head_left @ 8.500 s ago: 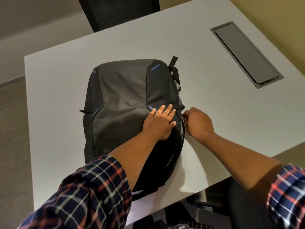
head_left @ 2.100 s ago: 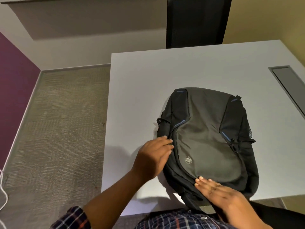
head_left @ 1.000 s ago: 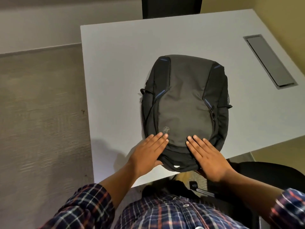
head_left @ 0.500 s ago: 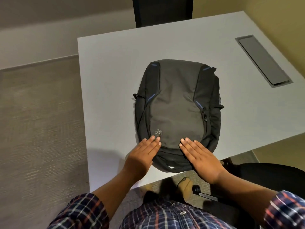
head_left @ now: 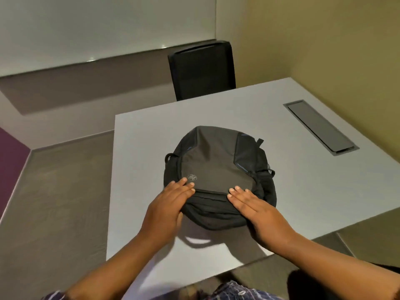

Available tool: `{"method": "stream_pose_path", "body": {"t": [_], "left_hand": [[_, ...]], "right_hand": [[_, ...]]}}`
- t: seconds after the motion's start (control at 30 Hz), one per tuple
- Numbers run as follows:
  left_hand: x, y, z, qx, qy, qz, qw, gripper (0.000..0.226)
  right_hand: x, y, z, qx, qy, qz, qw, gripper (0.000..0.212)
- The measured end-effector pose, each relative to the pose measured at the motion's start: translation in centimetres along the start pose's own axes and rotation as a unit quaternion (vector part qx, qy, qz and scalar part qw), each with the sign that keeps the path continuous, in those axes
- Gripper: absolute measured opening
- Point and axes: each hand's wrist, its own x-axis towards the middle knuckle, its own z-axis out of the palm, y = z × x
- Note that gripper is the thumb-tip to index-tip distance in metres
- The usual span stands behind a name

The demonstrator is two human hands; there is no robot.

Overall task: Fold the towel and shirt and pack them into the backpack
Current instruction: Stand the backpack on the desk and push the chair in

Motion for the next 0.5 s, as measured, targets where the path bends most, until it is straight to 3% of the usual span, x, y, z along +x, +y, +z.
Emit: {"method": "stream_pose_path", "body": {"t": [0.17, 0.5], "left_hand": [[7.1, 2.5, -4.2, 0.002, 0.091, 0.021, 0.996, 0.060], [16.6, 6.9, -7.0, -0.042, 0.176, 0.016, 0.983, 0.064]], "right_hand": [[3.4, 1.4, -7.1, 0.030, 0.122, -0.021, 0.992, 0.092], [6.6, 5.2, -15.7, -0.013, 0.224, -0.023, 0.974, 0.063]]}}
